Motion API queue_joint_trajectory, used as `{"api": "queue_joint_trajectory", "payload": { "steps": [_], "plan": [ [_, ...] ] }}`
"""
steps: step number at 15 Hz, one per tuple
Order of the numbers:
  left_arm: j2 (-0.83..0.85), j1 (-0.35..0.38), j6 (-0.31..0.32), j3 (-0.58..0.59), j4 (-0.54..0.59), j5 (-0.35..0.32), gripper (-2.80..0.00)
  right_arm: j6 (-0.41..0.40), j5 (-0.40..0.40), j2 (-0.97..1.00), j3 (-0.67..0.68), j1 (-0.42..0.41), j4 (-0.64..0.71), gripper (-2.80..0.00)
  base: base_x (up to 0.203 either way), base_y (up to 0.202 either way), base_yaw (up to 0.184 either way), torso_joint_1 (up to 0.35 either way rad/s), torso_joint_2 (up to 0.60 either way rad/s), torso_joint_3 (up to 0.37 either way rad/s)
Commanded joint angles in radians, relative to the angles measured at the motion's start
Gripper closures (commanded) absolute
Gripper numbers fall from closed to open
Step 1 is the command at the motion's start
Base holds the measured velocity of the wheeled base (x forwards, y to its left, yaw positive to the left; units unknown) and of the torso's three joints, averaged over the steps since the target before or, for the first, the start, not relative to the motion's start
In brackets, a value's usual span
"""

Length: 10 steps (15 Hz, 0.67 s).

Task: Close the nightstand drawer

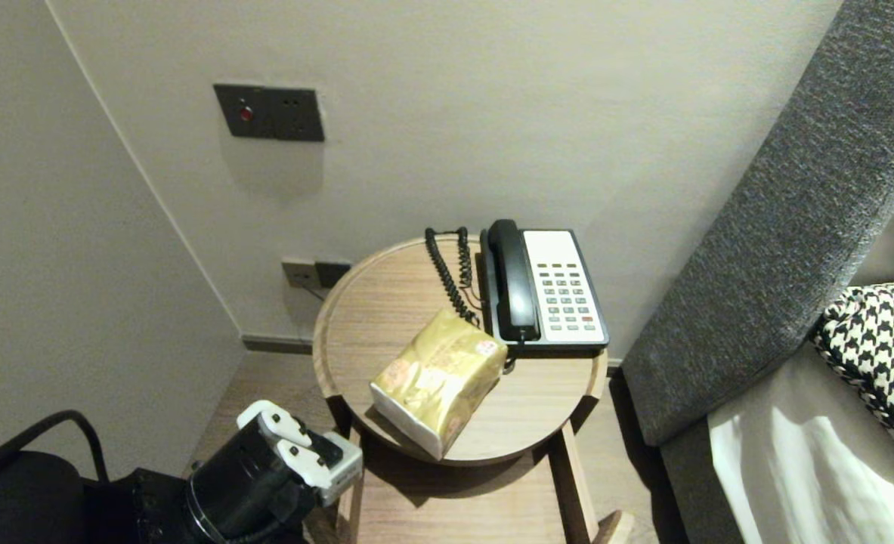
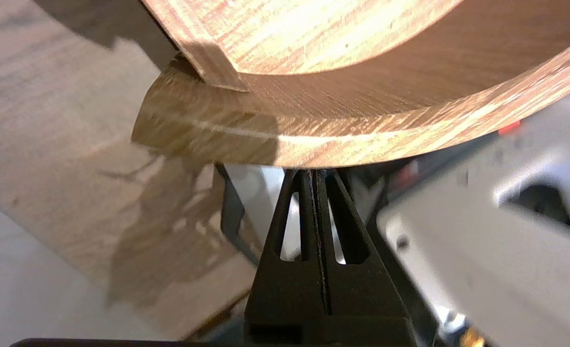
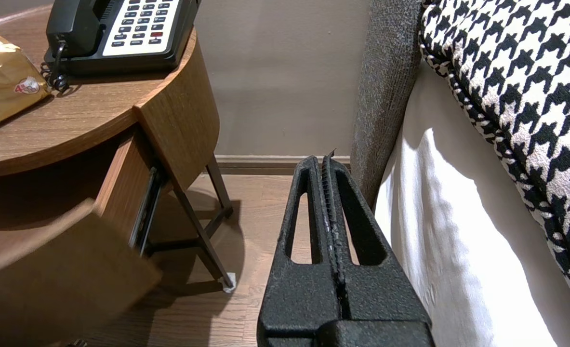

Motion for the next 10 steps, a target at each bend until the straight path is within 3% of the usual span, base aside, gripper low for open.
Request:
{"api": "queue_joint_trajectory", "payload": {
  "steps": [1,10],
  "plan": [
    [0.005,0.051,0.000,-0.035,0.002,0.000,0.00,0.000,0.000,0.001,0.040,0.000,-0.001,0.00,0.000,0.000,0.000,0.000,0.00,0.000],
    [0.080,0.197,-0.005,-0.124,-0.018,-0.010,0.00,0.000,0.000,0.000,0.040,0.000,-0.001,0.00,0.000,0.000,0.000,0.000,0.00,0.000]
  ]
}}
